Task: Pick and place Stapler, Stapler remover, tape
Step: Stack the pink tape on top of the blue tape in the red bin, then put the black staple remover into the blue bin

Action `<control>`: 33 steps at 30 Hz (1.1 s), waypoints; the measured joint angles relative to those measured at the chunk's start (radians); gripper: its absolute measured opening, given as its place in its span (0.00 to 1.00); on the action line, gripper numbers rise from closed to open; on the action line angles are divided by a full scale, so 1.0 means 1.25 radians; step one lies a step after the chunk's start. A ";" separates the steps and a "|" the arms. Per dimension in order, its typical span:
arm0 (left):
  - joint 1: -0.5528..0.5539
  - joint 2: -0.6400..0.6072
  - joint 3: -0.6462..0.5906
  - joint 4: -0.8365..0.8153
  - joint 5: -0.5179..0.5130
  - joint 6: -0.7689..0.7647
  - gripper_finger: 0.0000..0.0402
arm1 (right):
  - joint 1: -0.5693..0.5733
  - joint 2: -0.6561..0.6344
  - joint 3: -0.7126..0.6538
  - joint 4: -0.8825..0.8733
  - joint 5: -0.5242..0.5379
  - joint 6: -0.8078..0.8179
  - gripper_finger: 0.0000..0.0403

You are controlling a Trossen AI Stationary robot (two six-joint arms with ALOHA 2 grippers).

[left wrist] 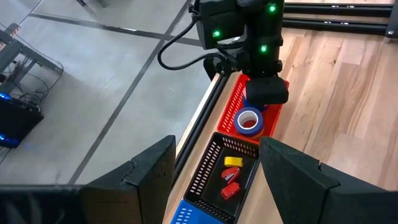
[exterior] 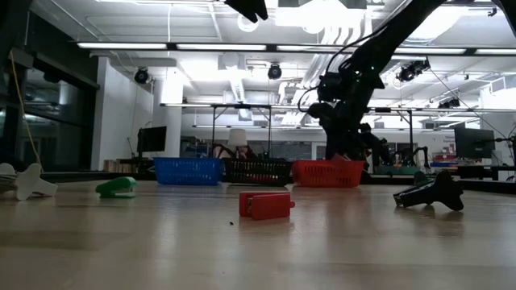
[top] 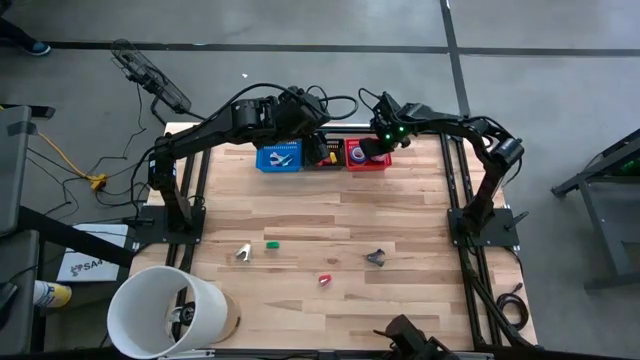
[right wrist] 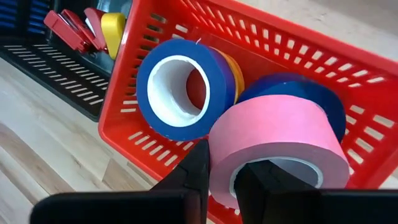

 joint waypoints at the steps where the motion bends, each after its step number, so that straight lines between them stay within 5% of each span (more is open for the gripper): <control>1: 0.000 0.000 0.000 0.000 0.000 0.000 0.57 | 0.000 0.000 0.000 0.001 0.000 0.000 0.12; 17: 0.000 0.000 0.000 -0.002 -0.001 -0.018 0.57 | -0.020 -0.053 0.001 -0.004 0.004 -0.047 0.42; 33: 0.000 0.000 0.000 -0.036 -0.003 -0.092 0.57 | -0.043 -0.229 0.002 -0.062 -0.007 -0.240 0.44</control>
